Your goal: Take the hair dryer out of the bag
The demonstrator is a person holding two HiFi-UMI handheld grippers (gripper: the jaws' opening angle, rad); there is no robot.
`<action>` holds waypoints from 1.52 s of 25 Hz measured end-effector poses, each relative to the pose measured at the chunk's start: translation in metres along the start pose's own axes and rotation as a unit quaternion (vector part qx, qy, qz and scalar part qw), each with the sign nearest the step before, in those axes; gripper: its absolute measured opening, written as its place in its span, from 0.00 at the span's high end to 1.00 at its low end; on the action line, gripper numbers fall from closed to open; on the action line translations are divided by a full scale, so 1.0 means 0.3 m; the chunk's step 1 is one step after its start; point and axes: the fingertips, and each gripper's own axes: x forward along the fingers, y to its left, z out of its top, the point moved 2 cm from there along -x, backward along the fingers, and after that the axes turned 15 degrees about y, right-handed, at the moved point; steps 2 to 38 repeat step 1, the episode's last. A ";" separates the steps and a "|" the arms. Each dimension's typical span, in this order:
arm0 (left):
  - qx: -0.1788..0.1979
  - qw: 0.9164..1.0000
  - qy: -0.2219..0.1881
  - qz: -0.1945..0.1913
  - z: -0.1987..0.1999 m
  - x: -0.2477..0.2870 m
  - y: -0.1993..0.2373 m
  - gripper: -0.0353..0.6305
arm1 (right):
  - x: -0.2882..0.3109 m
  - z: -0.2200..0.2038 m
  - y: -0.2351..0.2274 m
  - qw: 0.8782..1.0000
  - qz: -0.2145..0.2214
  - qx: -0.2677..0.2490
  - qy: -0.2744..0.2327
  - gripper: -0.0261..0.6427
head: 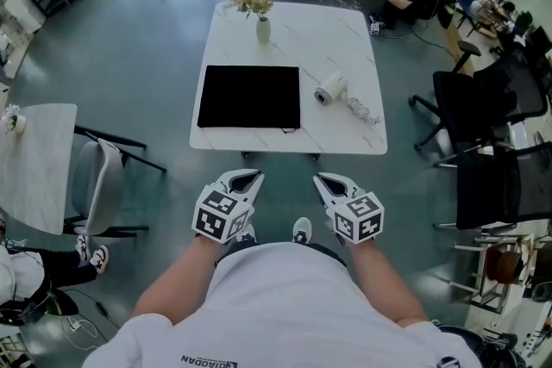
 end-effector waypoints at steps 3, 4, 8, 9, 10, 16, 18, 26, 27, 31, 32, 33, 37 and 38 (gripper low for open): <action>0.000 1.000 0.000 0.001 0.001 0.001 0.000 0.92 | 0.000 -0.001 -0.001 1.000 0.000 0.000 0.000 0.94; 0.000 1.000 0.000 0.001 0.001 0.001 0.000 0.92 | 0.000 -0.001 -0.001 1.000 0.000 0.000 0.000 0.94; 0.000 1.000 0.000 0.001 0.001 0.001 0.000 0.92 | 0.000 -0.001 -0.001 1.000 0.000 0.000 0.000 0.94; 0.000 1.000 0.000 0.001 0.001 0.001 0.000 0.92 | 0.000 -0.001 -0.001 1.000 0.000 0.000 0.000 0.94; 0.000 1.000 0.000 0.001 0.001 0.001 0.000 0.92 | 0.000 -0.001 -0.001 1.000 0.000 0.000 0.000 0.94; 0.000 1.000 0.000 0.001 0.001 0.001 0.000 0.92 | 0.000 -0.001 -0.001 1.000 0.000 0.000 0.000 0.94; 0.000 1.000 0.000 0.001 0.001 0.001 0.000 0.92 | 0.000 -0.001 -0.001 1.000 0.000 0.000 0.000 0.94; 0.000 1.000 0.000 0.001 0.001 0.001 0.000 0.92 | 0.000 -0.001 -0.001 1.000 0.000 0.000 0.000 0.94; 0.000 1.000 0.000 0.001 0.001 0.001 0.000 0.92 | 0.000 -0.001 -0.001 1.000 0.000 0.000 0.000 0.94; 0.000 1.000 0.000 0.001 0.001 0.001 0.000 0.92 | 0.000 -0.001 -0.001 1.000 0.000 0.000 0.000 0.94; 0.000 1.000 0.000 0.001 0.001 0.001 0.000 0.92 | 0.000 -0.001 -0.001 1.000 0.000 0.000 0.000 0.94; 0.000 1.000 0.000 0.001 0.001 0.001 0.000 0.92 | 0.000 -0.001 -0.001 1.000 0.000 0.000 0.000 0.94; 0.000 1.000 0.000 0.001 0.001 0.001 0.000 0.92 | 0.000 -0.001 -0.001 1.000 0.000 0.000 0.000 0.94; 0.000 1.000 0.000 0.001 0.001 0.001 0.000 0.92 | 0.000 -0.001 -0.001 1.000 0.000 0.000 0.000 0.94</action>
